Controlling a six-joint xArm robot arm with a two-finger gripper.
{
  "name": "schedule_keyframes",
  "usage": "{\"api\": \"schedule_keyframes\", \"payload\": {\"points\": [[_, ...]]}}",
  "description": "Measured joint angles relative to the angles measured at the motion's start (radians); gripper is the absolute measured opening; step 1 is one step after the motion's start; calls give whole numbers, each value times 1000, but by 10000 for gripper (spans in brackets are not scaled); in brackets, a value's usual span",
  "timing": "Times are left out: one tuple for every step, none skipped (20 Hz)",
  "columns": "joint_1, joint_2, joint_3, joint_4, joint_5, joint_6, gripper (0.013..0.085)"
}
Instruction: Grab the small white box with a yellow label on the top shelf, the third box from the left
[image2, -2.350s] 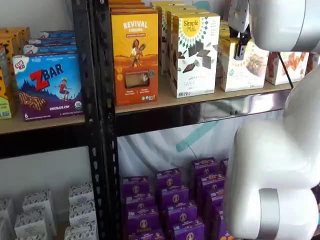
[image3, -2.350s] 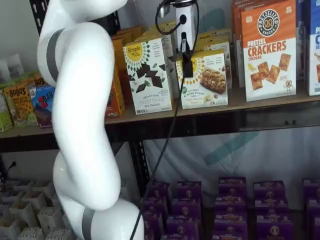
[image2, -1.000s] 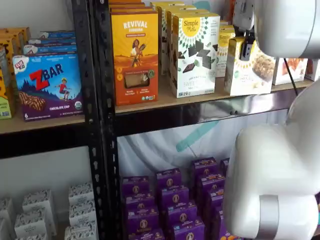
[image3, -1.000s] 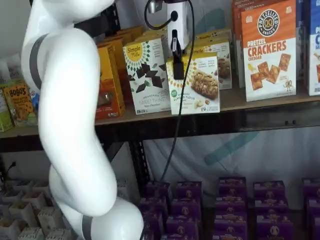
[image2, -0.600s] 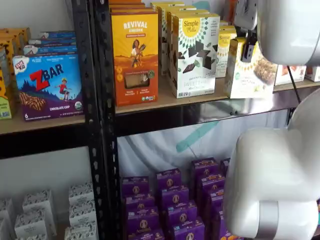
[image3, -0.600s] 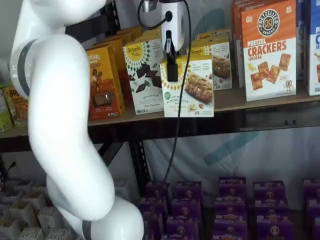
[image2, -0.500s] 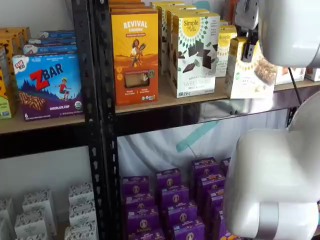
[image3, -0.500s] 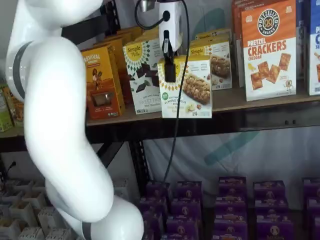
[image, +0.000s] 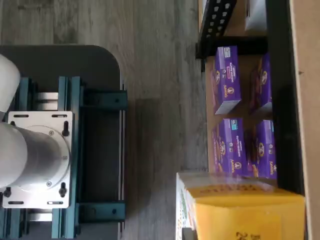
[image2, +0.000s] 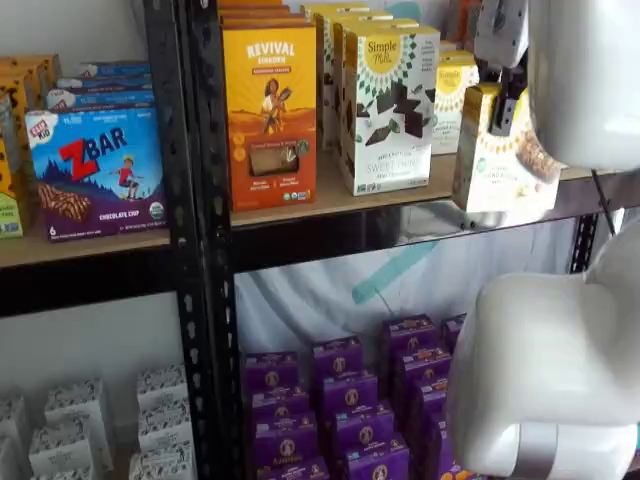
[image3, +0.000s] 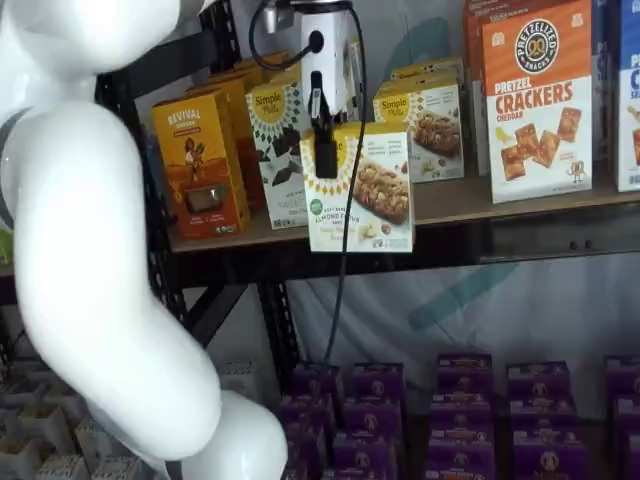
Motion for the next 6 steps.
{"api": "schedule_keyframes", "payload": {"points": [[0, -10, 9, -1, 2, 0, 290], [1, -20, 19, -3, 4, 0, 290], [2, -28, 26, -4, 6, 1, 290], [2, -36, 34, -6, 7, 1, 290], [3, -43, 42, -7, 8, 1, 290], [5, -49, 49, -10, 9, 2, 290]]}}
